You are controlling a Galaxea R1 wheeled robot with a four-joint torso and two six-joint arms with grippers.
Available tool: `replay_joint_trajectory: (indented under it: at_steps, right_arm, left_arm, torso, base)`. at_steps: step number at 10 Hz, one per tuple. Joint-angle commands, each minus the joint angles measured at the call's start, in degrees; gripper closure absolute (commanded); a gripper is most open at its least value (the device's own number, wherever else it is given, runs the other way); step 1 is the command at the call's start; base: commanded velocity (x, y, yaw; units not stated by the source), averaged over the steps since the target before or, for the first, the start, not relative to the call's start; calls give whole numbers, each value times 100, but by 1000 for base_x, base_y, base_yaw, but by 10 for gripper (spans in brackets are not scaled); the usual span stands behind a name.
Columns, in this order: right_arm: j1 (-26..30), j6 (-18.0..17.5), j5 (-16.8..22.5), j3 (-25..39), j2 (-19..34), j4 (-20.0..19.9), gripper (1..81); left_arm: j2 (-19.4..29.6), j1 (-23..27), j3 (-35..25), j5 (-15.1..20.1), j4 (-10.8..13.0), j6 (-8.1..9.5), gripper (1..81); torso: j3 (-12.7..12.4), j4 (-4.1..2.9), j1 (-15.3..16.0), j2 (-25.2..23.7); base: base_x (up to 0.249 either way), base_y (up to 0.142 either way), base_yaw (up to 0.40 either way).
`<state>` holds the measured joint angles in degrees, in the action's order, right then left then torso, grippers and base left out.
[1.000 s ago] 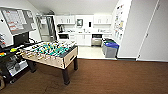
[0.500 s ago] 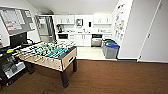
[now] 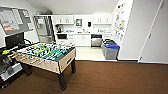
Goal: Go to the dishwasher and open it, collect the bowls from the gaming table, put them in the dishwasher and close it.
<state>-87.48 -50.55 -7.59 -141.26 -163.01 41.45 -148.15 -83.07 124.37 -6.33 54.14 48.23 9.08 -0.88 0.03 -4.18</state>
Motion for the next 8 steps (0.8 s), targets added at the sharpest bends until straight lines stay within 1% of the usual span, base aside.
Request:
replay_joint_trajectory:
  at_steps: [1,3,5,8]
  right_arm:
    - [217,11,179,-180,-102,241,811]
    - [217,19,197,-392,-190,250,811]
    - [217,19,197,-436,-226,276,811]
    - [226,19,197,-436,-243,285,811]
  left_arm:
    - [40,234,87,-9,0,20,811]
    - [-4,198,246,-18,0,11,811]
    - [-13,172,255,-18,9,11,811]
    - [-40,172,255,-18,-9,11,811]
  torso:
    - [0,0,0,0]
    - [0,0,2,0]
    - [0,0,2,0]
    - [0,0,2,2]
  base:
    - [122,-71,0]
    - [119,-72,0]
    - [103,-71,0]
    - [72,0,0]
